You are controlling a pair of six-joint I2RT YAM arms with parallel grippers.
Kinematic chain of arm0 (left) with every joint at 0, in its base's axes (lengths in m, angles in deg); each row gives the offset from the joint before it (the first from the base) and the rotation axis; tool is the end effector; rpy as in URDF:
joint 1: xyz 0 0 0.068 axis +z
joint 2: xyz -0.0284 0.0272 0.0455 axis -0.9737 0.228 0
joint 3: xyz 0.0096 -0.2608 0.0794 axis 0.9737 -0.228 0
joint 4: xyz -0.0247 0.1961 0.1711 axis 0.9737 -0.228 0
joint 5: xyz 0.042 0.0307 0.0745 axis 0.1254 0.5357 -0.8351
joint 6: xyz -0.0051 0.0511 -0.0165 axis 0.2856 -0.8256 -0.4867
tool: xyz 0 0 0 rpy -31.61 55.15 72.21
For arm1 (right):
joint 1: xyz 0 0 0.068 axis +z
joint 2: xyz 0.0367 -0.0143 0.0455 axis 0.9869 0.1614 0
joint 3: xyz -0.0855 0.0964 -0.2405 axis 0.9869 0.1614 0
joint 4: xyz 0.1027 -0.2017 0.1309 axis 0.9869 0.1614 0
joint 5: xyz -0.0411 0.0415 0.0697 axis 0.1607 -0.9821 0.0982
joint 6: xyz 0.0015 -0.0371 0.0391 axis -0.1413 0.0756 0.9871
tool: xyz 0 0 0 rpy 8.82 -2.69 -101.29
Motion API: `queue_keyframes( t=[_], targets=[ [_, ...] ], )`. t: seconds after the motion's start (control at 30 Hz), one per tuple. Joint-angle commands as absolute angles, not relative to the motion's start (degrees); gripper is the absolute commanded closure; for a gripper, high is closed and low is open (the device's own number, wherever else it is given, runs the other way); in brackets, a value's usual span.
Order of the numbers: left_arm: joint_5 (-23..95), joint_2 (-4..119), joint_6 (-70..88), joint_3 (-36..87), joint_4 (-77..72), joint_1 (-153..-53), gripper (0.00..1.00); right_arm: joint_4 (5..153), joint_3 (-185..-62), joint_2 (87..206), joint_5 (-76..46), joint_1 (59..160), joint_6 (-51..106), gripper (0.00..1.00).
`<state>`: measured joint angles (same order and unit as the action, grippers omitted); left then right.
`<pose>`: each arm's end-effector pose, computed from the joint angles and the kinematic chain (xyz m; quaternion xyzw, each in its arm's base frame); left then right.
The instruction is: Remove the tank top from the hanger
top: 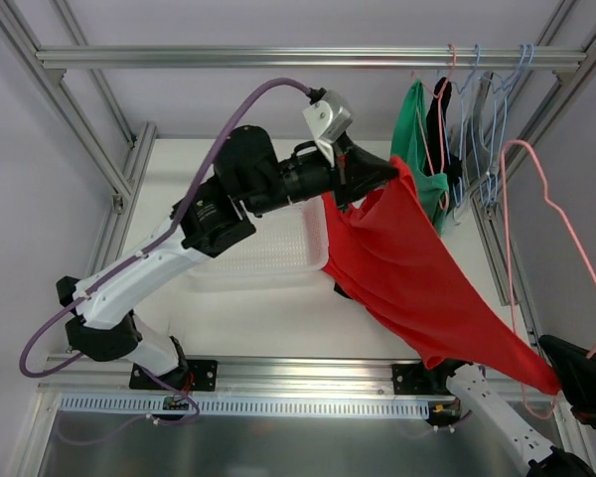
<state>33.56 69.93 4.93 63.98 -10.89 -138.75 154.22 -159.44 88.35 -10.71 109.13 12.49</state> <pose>0.1450 -0.2797 0.5593 0.3072 0.5139 -0.4828 0.6391 -0.1510 -0.0792 0.4856 -0.2187 0.5866 0.1548 0.7642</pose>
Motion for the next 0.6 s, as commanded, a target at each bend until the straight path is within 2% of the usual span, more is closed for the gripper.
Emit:
queue_keyframes(
  t=[0.0,0.03,0.13,0.23,0.33,0.43,0.57],
  targets=[
    [57.7,62.6,4.8,61.1,-10.8,-139.5,1.0,140.7,-159.7,91.1,-12.2,109.6,11.2,1.0],
    [61.1,60.7,5.0,58.5,-10.7,-139.8,1.0,135.9,-159.5,91.8,-12.7,109.6,11.2,1.0],
    [61.3,53.3,5.5,46.2,-10.7,-140.0,1.0,126.2,-155.3,94.5,-15.3,109.6,11.5,1.0],
    [60.1,47.2,7.6,32.5,-10.8,-140.1,1.0,112.5,-144.1,95.3,-16.1,109.6,14.4,1.0],
    [61.7,45.5,10.7,19.8,-10.2,-140.7,1.0,104.4,-134.9,96.5,-9.7,109.6,17.4,1.0],
    [56.5,47.0,13.2,9.7,-9.4,-143.1,1.0,113.1,-135.2,101.2,2.2,109.5,17.5,1.0],
    [53.7,49.8,17.9,1.5,-2.8,-145.0,1.0,119.2,-128.7,103.1,5.3,109.5,18.2,1.0]
  ],
)
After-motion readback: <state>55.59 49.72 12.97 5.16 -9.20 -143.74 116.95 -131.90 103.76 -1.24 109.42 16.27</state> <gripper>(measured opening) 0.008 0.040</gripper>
